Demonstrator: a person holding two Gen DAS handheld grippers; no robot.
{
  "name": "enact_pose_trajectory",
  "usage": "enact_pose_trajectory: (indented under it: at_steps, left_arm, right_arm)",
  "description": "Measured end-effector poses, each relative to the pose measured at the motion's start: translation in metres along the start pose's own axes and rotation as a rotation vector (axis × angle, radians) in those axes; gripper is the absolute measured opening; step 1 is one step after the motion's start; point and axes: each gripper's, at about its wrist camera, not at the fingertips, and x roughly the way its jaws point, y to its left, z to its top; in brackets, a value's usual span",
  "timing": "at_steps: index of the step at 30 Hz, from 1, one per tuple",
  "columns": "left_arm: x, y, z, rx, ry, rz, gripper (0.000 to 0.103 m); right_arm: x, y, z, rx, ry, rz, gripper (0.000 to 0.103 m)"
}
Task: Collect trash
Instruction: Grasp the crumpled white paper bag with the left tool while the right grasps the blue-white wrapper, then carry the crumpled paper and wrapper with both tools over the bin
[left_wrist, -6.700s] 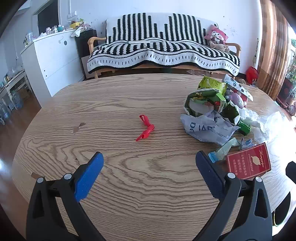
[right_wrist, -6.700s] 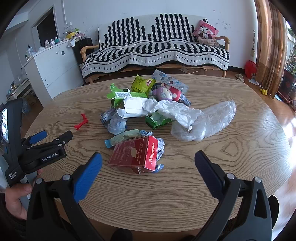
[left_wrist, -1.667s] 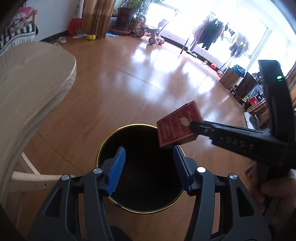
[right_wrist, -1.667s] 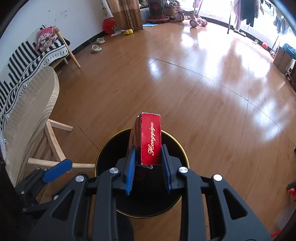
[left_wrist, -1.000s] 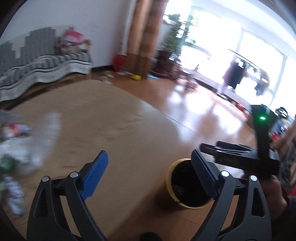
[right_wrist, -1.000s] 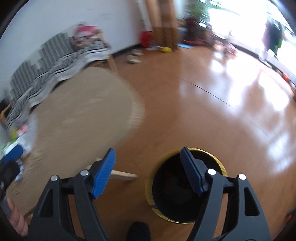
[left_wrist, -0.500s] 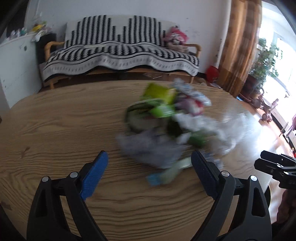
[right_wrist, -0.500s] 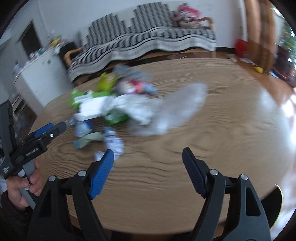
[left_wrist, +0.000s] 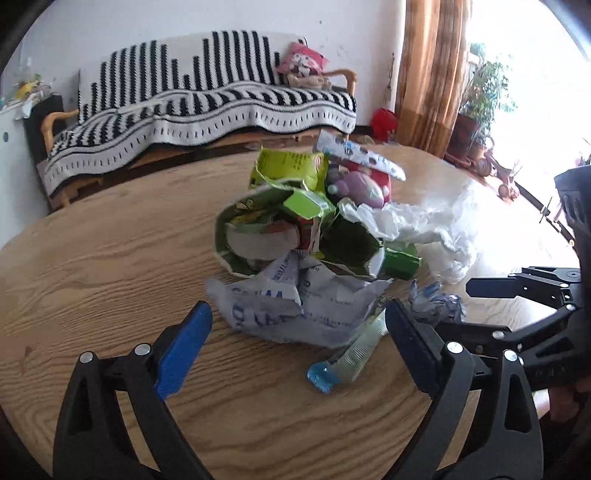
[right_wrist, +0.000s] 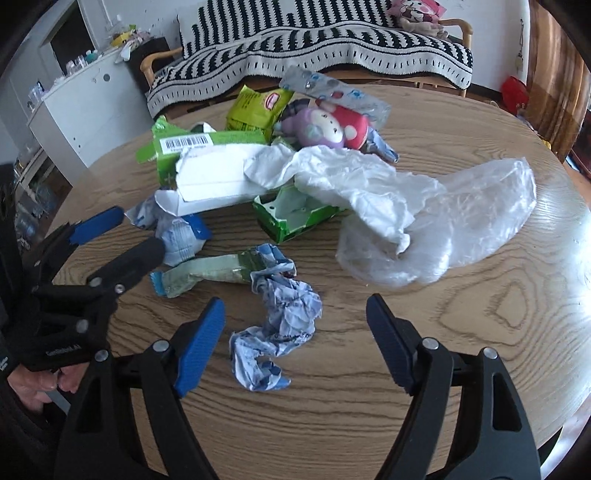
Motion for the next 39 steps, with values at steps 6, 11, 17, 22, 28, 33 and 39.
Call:
enact_pose_trajectory:
  at_steps: [6,11,17,22,28,33,39]
  left_arm:
    - [0.023,0.009,0.006,-0.01,0.038,-0.003,0.092]
    - [0.03,0.006,0.008,0.007,0.053,0.012,0.092]
    - [0.025,0.004,0.01,0.023,0.053,0.016,0.073]
    - [0.009,0.012,0.005,0.014,0.052,0.04,0.058]
    - [-0.019,0.031,0.001,-0.045,0.044,0.081,0.044]
    - [-0.042,0.032,0.006,-0.096,0.002,0.086,0.043]
    - [-0.062,-0.001,0.028,-0.104,-0.083,0.063,0.043]
  right_arm:
    - [0.01,0.002,-0.001,-0.023,0.026,-0.016,0.076]
    - [0.015,0.005,-0.001,-0.038,0.032,-0.014,0.061]
    - [0.007,0.014,-0.003,-0.075,0.01,0.004,0.035]
    - [-0.005,0.009,-0.005,-0.072,-0.007,0.017,0.035]
    - [-0.028,-0.014,-0.005,-0.027,-0.053,0.029,0.034]
    - [-0.05,-0.034,-0.013,0.003,-0.088,0.017,0.034]
    - [-0.086,-0.086,-0.031,0.088,-0.147,-0.03,0.035]
